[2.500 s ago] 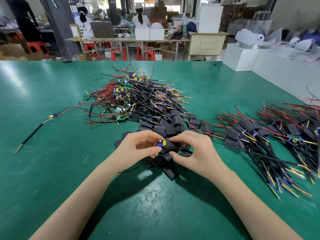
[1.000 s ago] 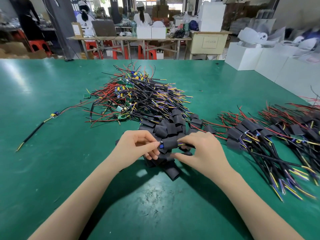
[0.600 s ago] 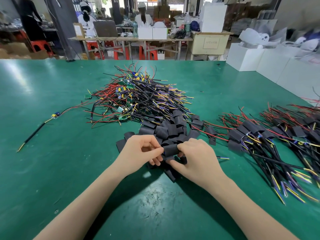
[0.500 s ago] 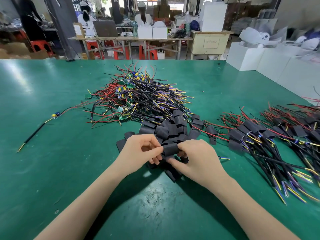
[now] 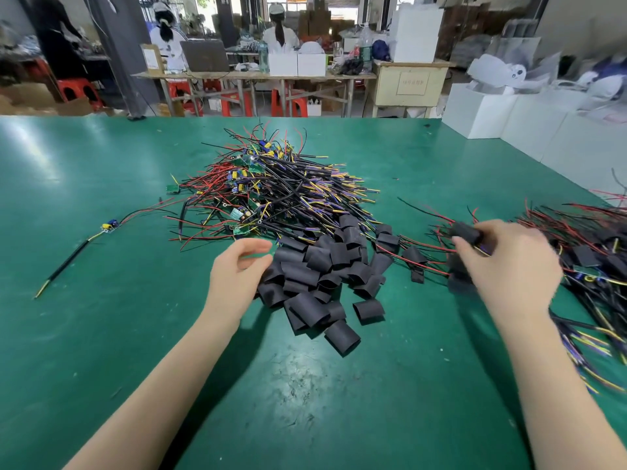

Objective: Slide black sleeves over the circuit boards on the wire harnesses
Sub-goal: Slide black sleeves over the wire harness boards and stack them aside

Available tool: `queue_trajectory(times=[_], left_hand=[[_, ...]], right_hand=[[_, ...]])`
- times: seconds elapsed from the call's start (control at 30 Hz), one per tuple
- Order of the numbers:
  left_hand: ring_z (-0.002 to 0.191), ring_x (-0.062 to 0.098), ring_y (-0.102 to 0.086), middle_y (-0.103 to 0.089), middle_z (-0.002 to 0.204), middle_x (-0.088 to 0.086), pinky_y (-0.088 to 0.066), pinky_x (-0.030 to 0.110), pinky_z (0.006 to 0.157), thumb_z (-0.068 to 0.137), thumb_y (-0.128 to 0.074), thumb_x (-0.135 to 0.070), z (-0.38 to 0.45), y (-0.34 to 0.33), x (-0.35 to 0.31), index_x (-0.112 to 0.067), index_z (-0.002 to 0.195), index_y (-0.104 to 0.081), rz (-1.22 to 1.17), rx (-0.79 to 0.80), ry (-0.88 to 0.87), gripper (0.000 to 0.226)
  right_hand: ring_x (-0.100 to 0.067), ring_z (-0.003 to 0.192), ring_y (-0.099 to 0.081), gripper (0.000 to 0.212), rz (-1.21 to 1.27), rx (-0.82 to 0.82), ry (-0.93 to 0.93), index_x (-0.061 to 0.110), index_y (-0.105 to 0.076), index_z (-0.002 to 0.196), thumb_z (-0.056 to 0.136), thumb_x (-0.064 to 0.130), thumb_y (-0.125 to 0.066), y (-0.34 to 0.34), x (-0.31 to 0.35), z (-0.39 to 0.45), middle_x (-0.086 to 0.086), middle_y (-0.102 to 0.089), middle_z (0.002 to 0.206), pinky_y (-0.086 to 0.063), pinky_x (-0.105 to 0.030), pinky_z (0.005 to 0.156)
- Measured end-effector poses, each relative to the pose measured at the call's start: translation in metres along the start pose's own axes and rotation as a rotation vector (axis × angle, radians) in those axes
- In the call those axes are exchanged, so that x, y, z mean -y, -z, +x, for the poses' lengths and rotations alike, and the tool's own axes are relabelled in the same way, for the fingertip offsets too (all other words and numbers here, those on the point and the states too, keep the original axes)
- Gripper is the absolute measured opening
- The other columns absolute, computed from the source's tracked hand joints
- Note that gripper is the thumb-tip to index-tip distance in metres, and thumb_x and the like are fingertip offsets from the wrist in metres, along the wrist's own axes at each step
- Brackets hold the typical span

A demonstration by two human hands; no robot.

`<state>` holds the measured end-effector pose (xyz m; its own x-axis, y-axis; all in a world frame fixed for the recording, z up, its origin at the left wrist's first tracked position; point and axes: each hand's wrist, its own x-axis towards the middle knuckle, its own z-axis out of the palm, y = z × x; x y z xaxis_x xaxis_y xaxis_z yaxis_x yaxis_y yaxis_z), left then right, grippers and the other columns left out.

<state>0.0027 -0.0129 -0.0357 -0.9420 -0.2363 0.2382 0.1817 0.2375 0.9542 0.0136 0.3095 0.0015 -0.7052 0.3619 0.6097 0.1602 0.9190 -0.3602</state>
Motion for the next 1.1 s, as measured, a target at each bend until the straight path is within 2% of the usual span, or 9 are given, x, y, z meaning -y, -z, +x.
queue_trajectory(times=[0.17, 0.3, 0.4, 0.57, 0.67, 0.73, 0.87, 0.97, 1.1], left_hand=[[0.086, 0.014, -0.061, -0.070, 0.096, -0.002, -0.044, 0.022, 0.076, 0.088, -0.063, 0.003, 0.001, -0.005, 0.007, -0.022, 0.089, -0.067, 0.024, 0.065, 0.011, 0.025], [0.085, 0.014, -0.064, -0.071, 0.095, -0.002, -0.050, 0.027, 0.085, 0.087, -0.063, 0.003, 0.001, -0.003, 0.006, -0.022, 0.087, -0.068, 0.041, 0.057, -0.006, 0.026], [0.083, 0.011, -0.064, -0.070, 0.095, -0.004, -0.049, 0.024, 0.079, 0.088, -0.061, 0.002, 0.002, 0.000, 0.005, -0.022, 0.087, -0.068, 0.112, 0.024, -0.036, 0.025], [0.089, 0.010, -0.059, -0.063, 0.108, -0.002, -0.043, 0.013, 0.074, 0.086, -0.061, -0.002, 0.007, -0.002, 0.004, -0.019, 0.098, -0.067, 0.319, 0.008, -0.123, 0.021], [0.109, 0.021, -0.053, -0.057, 0.120, 0.006, -0.044, 0.035, 0.094, 0.086, -0.062, -0.004, 0.028, -0.001, 0.004, -0.014, 0.114, -0.062, 0.527, 0.066, -0.177, 0.030], [0.123, 0.028, -0.046, -0.053, 0.131, 0.013, -0.037, 0.040, 0.104, 0.088, -0.060, -0.005, 0.048, 0.002, 0.005, -0.008, 0.127, -0.054, 0.662, 0.072, -0.189, 0.040], [0.141, 0.032, -0.028, -0.034, 0.152, 0.017, -0.024, 0.042, 0.115, 0.093, -0.054, -0.006, 0.082, 0.005, 0.008, -0.005, 0.147, -0.032, 0.839, 0.162, -0.175, 0.058], [0.141, 0.034, -0.028, -0.034, 0.152, 0.018, -0.031, 0.047, 0.111, 0.096, -0.053, -0.012, 0.102, 0.006, 0.008, -0.008, 0.151, -0.024, 1.007, 0.258, -0.186, 0.063], [0.124, 0.035, -0.047, -0.052, 0.133, 0.019, -0.040, 0.043, 0.102, 0.098, -0.053, -0.020, 0.118, 0.011, 0.005, -0.007, 0.141, -0.042, 1.017, 0.350, -0.096, 0.047]], right_hand=[[-0.040, 0.098, -0.048, 0.016, -0.046, 0.051, -0.042, 0.009, -0.073, 0.095, 0.081, 0.016, -0.070, -0.007, -0.024, 0.005, -0.018, -0.064, 0.094, -0.044, -0.038, 0.065], [-0.039, 0.093, -0.051, 0.013, 0.131, -0.032, 0.025, 0.009, -0.073, 0.093, 0.084, 0.016, -0.067, -0.009, -0.017, 0.004, -0.018, -0.067, 0.092, -0.040, -0.037, 0.074], [-0.036, 0.089, -0.055, 0.009, 0.241, -0.020, 0.122, 0.011, -0.075, 0.089, 0.083, 0.013, -0.068, -0.013, 0.000, -0.003, -0.012, -0.070, 0.090, -0.036, -0.033, 0.079], [-0.025, 0.089, -0.058, 0.009, 0.274, 0.329, 0.358, 0.018, -0.075, 0.086, 0.080, 0.024, -0.075, -0.022, 0.026, -0.022, -0.001, -0.069, 0.087, -0.044, -0.033, 0.079], [-0.012, 0.077, -0.055, 0.021, 0.328, 0.534, 0.498, 0.028, -0.074, 0.082, 0.074, 0.047, -0.075, -0.022, 0.035, -0.030, 0.009, -0.065, 0.083, -0.045, -0.030, 0.074], [-0.010, 0.081, -0.056, 0.031, 0.329, 0.653, 0.577, 0.029, -0.073, 0.087, 0.071, 0.055, -0.074, -0.022, 0.038, -0.033, 0.011, -0.064, 0.087, -0.047, -0.031, 0.077], [-0.009, 0.089, -0.055, 0.034, 0.299, 0.723, 0.648, 0.029, -0.070, 0.100, 0.073, 0.050, -0.076, -0.022, 0.038, -0.034, 0.011, -0.061, 0.095, -0.046, -0.031, 0.083], [-0.008, 0.084, -0.057, 0.033, 0.323, 0.747, 0.654, 0.028, -0.070, 0.100, 0.073, 0.045, -0.077, -0.020, 0.038, -0.035, 0.009, -0.061, 0.097, -0.046, -0.027, 0.078], [-0.003, 0.074, -0.057, 0.032, 0.356, 0.795, 0.644, 0.026, -0.071, 0.098, 0.071, 0.040, -0.081, -0.018, 0.037, -0.033, 0.008, -0.061, 0.091, -0.035, -0.009, 0.063]])
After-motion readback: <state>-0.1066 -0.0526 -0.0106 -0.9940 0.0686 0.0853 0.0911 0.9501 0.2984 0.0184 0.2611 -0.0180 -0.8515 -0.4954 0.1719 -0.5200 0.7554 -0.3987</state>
